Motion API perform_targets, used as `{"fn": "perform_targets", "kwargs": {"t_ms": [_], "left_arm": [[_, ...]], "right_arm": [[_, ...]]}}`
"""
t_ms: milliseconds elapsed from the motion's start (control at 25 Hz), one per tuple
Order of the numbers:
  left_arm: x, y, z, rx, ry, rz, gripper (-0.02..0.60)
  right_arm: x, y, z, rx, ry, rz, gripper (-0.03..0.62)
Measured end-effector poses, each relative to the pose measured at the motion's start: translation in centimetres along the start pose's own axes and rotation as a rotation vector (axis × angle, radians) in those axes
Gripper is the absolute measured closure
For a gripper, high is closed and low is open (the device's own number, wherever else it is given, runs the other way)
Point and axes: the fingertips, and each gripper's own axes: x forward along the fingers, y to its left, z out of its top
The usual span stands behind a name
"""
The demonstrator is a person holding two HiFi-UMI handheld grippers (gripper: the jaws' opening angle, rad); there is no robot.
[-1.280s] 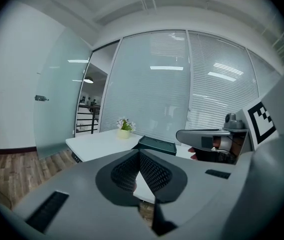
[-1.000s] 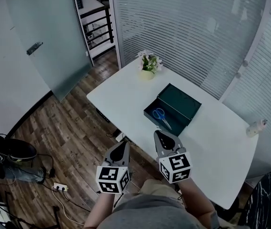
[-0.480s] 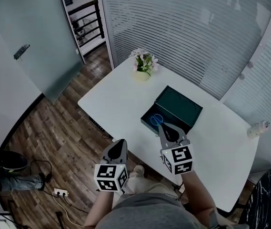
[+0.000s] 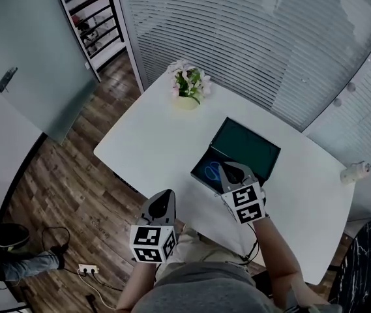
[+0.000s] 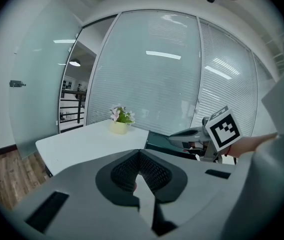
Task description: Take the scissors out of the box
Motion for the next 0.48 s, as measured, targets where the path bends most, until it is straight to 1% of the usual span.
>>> {"fn": "perform_targets", "kwargs": {"t_ms": [160,240,400,480], "left_arm": [[1.6,1.2,0.3,0.001,0.017,-0.013,0.575],[1.9,1.7,0.3,-0.001,0.021,-0.016,0.575],[2.3,2.7,0.1,-0.011,0.037,-0.023,0.575],[2.4,3.1,0.1,-0.01,0.043,-0.025,0.575]], "right_arm": [[3.4,-0.5,-1.9,-0.013,0.1,0.038,0.585],[4.6,-0.1,-3.1,-0.022,0.162,0.067,0.585],[6.3,0.7,-5.5,-0.044,0.281,0.118,0.583],[6.9,0.9,-6.4,-0.052,0.318,0.136,0.583]]}}
